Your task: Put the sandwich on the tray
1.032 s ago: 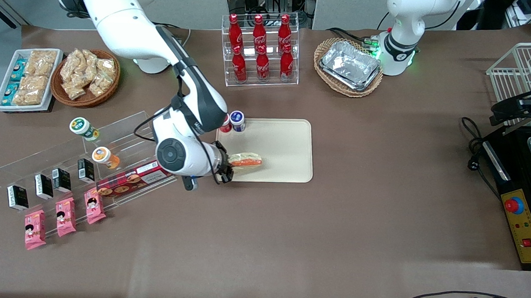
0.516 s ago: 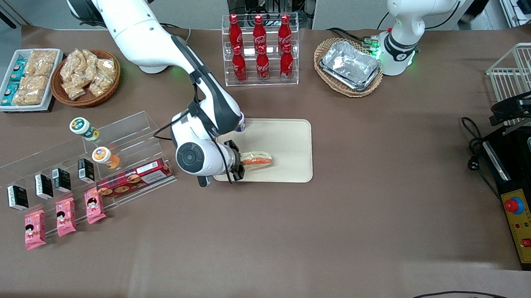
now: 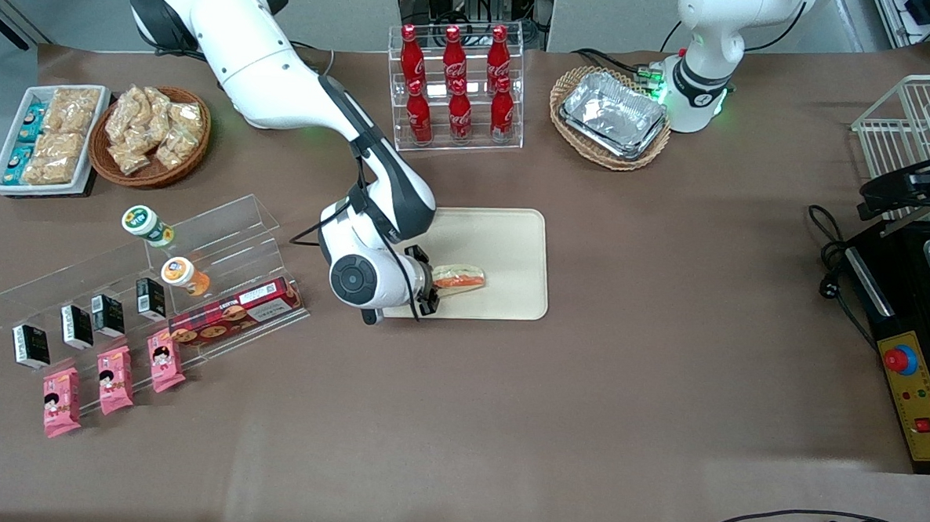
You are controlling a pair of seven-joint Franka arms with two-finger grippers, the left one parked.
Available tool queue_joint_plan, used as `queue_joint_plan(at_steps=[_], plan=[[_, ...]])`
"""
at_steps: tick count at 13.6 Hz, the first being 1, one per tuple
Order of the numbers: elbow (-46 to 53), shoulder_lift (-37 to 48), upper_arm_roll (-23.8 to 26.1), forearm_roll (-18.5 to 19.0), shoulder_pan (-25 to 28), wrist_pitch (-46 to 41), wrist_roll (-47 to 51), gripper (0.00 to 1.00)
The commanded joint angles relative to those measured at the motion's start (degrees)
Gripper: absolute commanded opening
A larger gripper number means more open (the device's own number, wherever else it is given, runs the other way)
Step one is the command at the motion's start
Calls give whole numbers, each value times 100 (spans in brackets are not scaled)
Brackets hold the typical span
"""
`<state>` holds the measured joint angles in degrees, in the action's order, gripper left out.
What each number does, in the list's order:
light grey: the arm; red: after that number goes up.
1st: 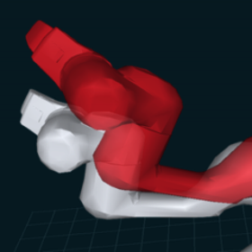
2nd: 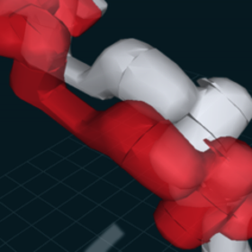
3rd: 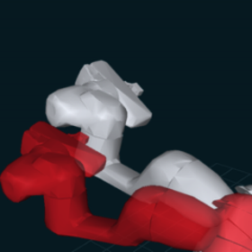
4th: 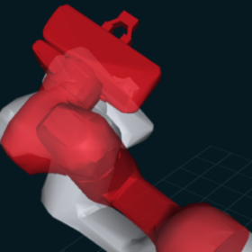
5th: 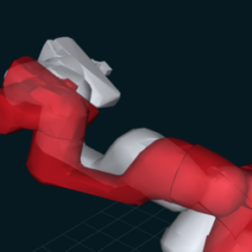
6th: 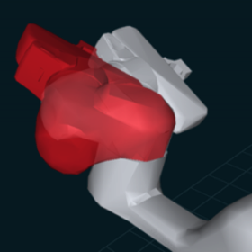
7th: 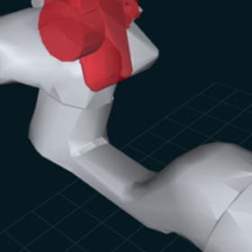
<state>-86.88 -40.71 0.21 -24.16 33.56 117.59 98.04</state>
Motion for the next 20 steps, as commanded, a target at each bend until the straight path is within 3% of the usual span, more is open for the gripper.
queue_joint_plan(at_steps=[1, 2, 5, 8, 11, 14, 16, 20], plan=[[31, 54, -29, -134, 1, 71, 6, 70], [66, 80, -30, -116, -8, 36, -21, 100], [84, 334, -56, -151, -226, -104, -345, 100], [92, 834, -82, -98, -709, -1025, -1292, 100], [75, 1529, -135, 480, -1298, -1545, -2856, 100], [84, 1917, -196, 1455, -1825, -1714, -4391, 100], [145, 1970, -380, 1554, -2160, -1696, -5859, 100], [383, 1988, -1267, 1572, -2187, -1696, -8549, 100]])
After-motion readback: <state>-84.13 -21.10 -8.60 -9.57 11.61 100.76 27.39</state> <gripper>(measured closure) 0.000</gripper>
